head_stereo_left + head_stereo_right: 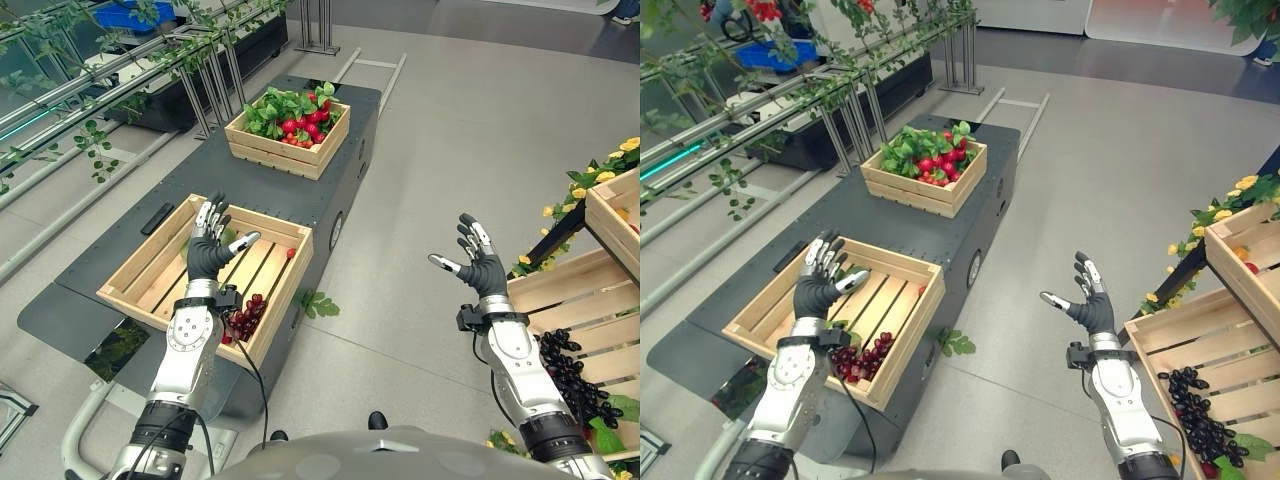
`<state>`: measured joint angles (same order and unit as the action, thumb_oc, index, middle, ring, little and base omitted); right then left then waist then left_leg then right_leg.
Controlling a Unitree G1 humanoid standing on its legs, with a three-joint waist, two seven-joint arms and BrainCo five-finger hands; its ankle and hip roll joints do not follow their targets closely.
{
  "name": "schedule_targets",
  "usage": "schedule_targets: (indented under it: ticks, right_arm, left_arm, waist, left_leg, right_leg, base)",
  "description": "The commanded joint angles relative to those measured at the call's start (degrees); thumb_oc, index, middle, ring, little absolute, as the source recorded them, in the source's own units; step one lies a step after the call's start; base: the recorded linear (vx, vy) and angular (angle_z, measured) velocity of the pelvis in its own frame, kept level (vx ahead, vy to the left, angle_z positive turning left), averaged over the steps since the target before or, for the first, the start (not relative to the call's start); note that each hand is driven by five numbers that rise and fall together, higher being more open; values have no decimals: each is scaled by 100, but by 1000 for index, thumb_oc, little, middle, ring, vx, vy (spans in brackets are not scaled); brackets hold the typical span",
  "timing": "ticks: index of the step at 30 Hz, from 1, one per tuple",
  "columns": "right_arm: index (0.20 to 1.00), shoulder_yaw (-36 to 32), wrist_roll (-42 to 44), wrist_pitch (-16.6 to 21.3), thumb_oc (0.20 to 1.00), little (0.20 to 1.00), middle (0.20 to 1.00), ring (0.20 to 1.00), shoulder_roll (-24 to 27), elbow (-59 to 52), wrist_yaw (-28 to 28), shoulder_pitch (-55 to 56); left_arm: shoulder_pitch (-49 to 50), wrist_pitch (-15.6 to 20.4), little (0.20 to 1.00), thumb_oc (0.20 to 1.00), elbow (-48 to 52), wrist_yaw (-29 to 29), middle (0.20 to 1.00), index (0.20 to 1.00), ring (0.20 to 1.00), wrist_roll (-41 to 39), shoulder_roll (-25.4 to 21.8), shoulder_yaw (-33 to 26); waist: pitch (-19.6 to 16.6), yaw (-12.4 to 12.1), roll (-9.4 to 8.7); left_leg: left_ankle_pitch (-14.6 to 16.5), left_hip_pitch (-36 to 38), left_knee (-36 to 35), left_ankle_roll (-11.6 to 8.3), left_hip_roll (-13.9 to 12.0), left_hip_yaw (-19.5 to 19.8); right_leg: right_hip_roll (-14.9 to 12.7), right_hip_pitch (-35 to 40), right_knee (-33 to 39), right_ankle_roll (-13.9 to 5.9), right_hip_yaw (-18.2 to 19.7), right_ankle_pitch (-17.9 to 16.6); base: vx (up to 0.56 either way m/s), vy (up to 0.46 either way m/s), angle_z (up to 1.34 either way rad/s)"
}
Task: Pick up the fruits from the basket on one side to the basket on the other side
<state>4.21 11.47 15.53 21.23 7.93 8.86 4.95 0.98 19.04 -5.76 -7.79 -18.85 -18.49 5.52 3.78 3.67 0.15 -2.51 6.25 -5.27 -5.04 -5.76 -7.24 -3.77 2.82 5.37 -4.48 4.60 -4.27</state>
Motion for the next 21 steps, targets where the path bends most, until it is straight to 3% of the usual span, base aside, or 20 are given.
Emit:
schedule_targets:
  ticks: [1, 15, 21]
  right_arm:
    - [1000, -333, 152, 404, 1000, 1000, 1000, 1000, -51, -117, -56, -238]
    - [1000, -345, 172, 360, 1000, 1000, 1000, 1000, 18, -161, -119, -225]
    - [1000, -301, 189, 347, 1000, 1000, 1000, 1000, 131, -214, -170, -332]
  left_arm:
    - [-196, 234, 1000, 1000, 165, 72, 1000, 1000, 1000, 22, -230, -153]
    - [-124, 36, 1000, 1000, 88, 85, 1000, 1000, 1000, 252, -370, -126]
    - [-219, -68, 1000, 1000, -67, -66, 1000, 1000, 1000, 621, -681, -309]
  waist:
    - [55, -9, -255]
    - [85, 9, -198]
    - [241, 60, -13]
  left_leg:
    - [338, -1, 255, 155, 81, 196]
    - [348, -25, 289, 142, 74, 239]
    - [261, -238, 285, 117, 93, 232]
  right_leg:
    - [-328, 207, -410, -418, -151, 474]
    - [-311, 195, -460, -403, -175, 520]
    - [-320, -73, -522, -404, -132, 492]
  base:
    - [0, 0, 0]
    - [0, 0, 0]
    - [-55, 7, -1]
